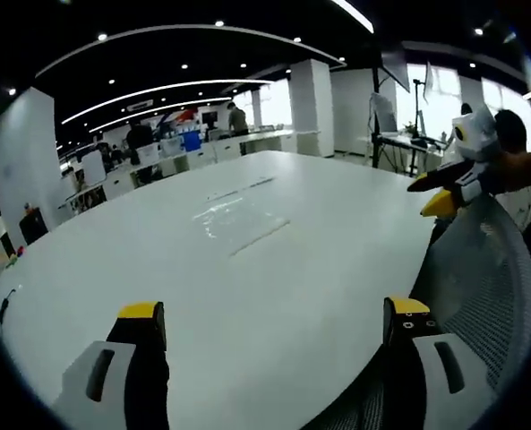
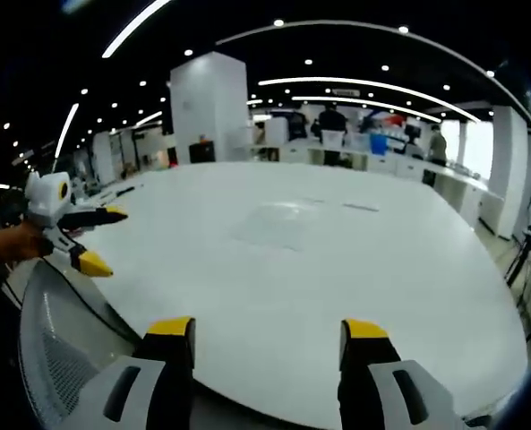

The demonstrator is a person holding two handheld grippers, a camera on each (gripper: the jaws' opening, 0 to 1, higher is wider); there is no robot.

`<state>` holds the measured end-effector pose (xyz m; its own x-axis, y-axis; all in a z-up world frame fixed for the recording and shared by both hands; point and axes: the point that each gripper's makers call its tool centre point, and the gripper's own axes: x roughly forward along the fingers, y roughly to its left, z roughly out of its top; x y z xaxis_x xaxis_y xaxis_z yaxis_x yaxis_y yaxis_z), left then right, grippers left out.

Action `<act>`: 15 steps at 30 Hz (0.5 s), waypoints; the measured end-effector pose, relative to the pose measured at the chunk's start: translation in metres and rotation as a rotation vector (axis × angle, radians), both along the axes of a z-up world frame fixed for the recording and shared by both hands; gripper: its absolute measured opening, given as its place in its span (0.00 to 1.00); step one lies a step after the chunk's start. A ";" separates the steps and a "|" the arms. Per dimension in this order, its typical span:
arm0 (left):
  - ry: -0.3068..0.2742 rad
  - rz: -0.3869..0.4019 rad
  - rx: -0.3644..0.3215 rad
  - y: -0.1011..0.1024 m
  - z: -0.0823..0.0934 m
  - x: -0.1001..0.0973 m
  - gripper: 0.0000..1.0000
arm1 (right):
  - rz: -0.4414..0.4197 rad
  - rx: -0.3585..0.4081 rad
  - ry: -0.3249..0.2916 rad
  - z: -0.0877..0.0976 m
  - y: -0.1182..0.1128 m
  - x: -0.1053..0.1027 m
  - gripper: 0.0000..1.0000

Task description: Open the resealable bag by pulling the two sides of the seal apart until the entire bag opening is separated and visibly accessible.

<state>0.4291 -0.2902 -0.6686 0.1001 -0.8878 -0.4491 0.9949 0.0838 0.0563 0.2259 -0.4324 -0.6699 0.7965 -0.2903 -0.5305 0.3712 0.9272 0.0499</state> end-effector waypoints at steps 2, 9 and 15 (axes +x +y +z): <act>-0.002 -0.003 0.003 0.000 0.001 -0.001 0.99 | -0.005 0.004 0.000 -0.001 0.002 -0.003 0.64; 0.006 -0.010 0.000 -0.003 0.000 -0.007 0.99 | -0.030 0.003 -0.004 0.001 0.004 -0.017 0.64; 0.003 -0.017 0.015 -0.001 -0.002 -0.012 0.98 | -0.041 0.001 -0.011 0.004 0.003 -0.019 0.64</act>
<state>0.4167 -0.2917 -0.6701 0.0839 -0.8827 -0.4624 0.9963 0.0661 0.0545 0.2068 -0.4292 -0.6658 0.7896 -0.3220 -0.5223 0.4082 0.9112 0.0554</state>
